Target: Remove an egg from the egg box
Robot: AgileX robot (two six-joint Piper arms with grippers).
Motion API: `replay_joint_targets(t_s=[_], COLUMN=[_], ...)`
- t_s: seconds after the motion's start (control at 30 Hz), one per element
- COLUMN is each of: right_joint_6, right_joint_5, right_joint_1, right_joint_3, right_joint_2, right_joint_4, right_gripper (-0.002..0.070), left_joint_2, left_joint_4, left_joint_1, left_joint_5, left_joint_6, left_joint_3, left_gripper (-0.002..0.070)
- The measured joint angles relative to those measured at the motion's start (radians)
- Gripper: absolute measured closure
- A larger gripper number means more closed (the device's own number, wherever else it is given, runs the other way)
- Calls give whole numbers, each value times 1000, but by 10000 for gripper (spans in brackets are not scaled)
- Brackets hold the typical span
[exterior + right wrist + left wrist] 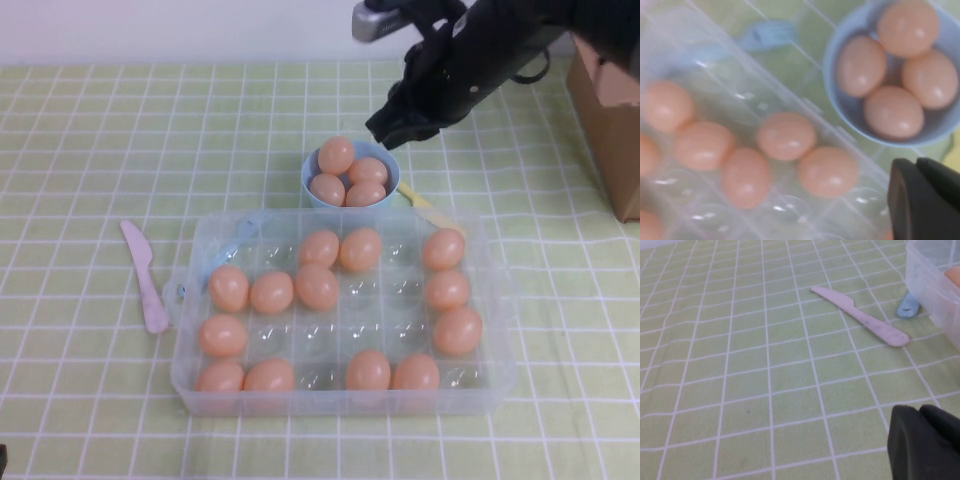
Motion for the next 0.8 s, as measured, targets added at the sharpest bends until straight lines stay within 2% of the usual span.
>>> replay_joint_targets(t_s=[0.17,0.5,0.8], right_joint_6=[-85,-103,-103], right_joint_5=[-192,-594,-728], right_joint_1=[0,0,0], right_joint_3=[267,918,1324], right_joint_2=[-262,-906,-1412], right_joint_4=[109,122,54], right_gripper=[691,692,692], left_joint_2=[0,0,0], left_joint_4=[0,0,0], left_joint_1=[0,0,0], left_joint_5=[0,0,0], left_joint_6=[0,0,0], left_joint_3=[0,0,0], left_gripper=[679,679,679])
